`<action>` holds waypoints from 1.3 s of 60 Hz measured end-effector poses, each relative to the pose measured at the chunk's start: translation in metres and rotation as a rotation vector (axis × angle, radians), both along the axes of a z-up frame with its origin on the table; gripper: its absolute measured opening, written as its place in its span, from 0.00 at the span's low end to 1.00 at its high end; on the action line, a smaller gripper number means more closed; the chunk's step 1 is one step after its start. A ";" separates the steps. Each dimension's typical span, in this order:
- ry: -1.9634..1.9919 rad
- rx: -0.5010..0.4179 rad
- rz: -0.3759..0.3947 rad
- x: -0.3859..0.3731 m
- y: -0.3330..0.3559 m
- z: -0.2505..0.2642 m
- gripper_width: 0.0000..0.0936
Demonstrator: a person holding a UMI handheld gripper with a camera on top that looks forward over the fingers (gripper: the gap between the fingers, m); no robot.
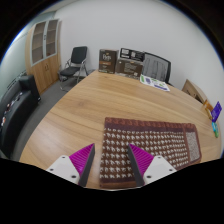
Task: Fold towel
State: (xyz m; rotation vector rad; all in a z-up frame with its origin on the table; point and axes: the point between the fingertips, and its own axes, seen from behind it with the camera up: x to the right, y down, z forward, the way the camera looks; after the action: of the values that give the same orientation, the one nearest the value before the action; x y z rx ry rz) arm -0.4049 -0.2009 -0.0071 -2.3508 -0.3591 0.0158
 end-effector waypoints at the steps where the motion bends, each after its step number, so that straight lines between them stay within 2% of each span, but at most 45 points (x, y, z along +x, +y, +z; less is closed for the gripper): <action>1: 0.007 -0.005 0.005 -0.002 0.001 0.000 0.69; 6: -0.001 -0.003 0.036 -0.001 0.004 0.000 0.54; 10: -0.027 -0.005 0.058 0.003 0.006 -0.001 0.35; 14: -0.072 0.005 0.061 0.011 0.012 0.001 0.11; 28: -0.003 -0.024 0.099 -0.001 0.009 0.009 0.06; 39: 0.268 0.007 0.146 -0.054 0.002 0.093 0.06; 44: 0.389 0.032 0.133 -0.059 0.005 0.139 0.06; 48: 0.438 0.050 0.105 -0.042 0.013 0.154 0.06; 57: 0.385 0.022 0.020 0.028 0.035 0.116 0.06; 61: 0.332 0.024 -0.020 0.067 0.041 0.091 0.10; 63: 0.299 0.011 -0.038 0.084 0.042 0.079 0.16; 66: 0.256 -0.001 -0.061 0.108 0.045 0.067 0.32; 74: 0.137 -0.008 -0.104 0.167 0.041 0.060 0.86; 76: 0.122 -0.002 -0.106 0.175 0.038 0.064 0.92; 78: 0.105 0.005 -0.110 0.179 0.037 0.071 0.93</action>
State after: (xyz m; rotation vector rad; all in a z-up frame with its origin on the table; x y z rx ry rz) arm -0.2262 -0.1636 0.0634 -2.3504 -0.1780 0.0850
